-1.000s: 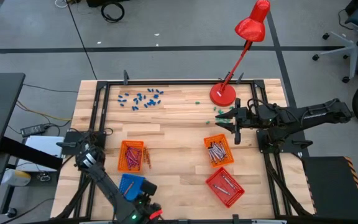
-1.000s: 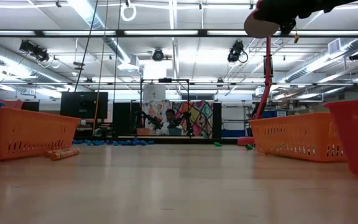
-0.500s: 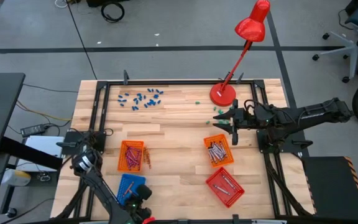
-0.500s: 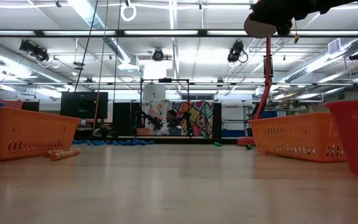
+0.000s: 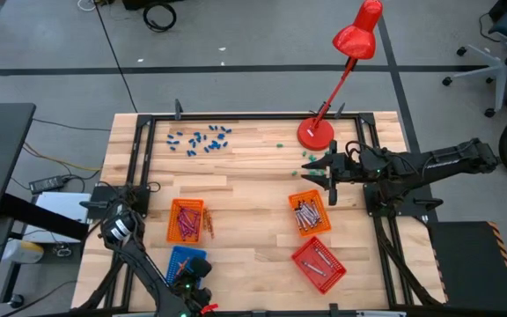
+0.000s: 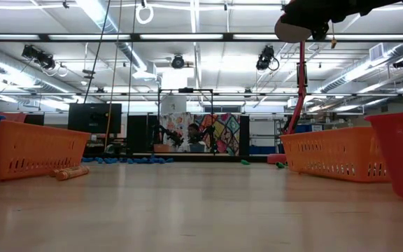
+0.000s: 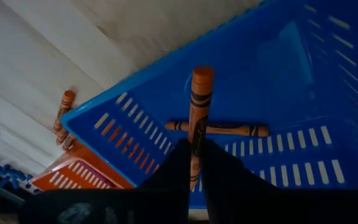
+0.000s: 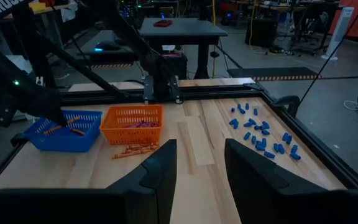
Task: Sort crayons
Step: Put the orange crayon into the blue bin
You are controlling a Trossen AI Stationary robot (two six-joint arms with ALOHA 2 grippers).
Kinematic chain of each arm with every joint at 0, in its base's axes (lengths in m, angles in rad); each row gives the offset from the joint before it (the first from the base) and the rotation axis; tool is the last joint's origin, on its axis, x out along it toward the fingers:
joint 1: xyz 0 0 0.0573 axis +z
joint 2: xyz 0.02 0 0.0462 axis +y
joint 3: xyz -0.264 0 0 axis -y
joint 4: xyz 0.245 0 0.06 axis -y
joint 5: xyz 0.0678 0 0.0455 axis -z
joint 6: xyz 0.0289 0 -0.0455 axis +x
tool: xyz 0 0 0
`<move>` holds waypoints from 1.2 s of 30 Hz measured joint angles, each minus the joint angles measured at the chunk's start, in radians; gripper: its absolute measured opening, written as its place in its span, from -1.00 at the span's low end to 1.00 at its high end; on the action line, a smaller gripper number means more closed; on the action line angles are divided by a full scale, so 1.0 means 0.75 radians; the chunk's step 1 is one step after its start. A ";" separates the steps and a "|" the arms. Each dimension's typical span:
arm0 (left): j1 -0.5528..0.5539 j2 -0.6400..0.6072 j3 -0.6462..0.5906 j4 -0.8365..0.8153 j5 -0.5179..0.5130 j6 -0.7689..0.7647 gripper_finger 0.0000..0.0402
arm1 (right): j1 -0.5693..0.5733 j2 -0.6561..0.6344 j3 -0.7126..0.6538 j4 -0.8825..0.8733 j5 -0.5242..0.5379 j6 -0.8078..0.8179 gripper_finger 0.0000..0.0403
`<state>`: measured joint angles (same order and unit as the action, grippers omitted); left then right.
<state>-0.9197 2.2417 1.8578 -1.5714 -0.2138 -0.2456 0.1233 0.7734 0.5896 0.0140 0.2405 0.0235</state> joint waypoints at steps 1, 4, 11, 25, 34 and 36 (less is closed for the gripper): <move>-0.001 0.000 -0.001 0.000 0.001 -0.003 -0.86 | 0.000 0.000 0.000 0.000 0.000 0.000 -0.31; -0.001 -0.001 -0.001 0.000 0.001 -0.013 -0.86 | 0.000 0.000 0.000 0.000 0.000 -0.001 -0.31; -0.001 -0.001 -0.001 0.001 0.012 -0.089 -0.66 | 0.000 0.000 0.000 0.000 -0.001 0.000 -0.31; 0.015 -0.001 -0.001 0.001 0.034 -0.077 -0.53 | 0.000 0.000 0.000 0.000 -0.001 -0.001 -0.31; 0.084 0.000 0.050 0.000 -0.026 -0.139 -0.70 | 0.000 0.000 0.000 -0.001 -0.001 0.000 -0.31; 0.106 0.000 0.105 -0.002 -0.084 -0.186 -0.75 | 0.000 0.000 0.000 -0.001 -0.001 -0.001 -0.31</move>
<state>-0.8405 2.2417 1.9365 -1.5730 -0.2770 -0.3850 0.1234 0.7734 0.5896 0.0135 0.2401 0.0231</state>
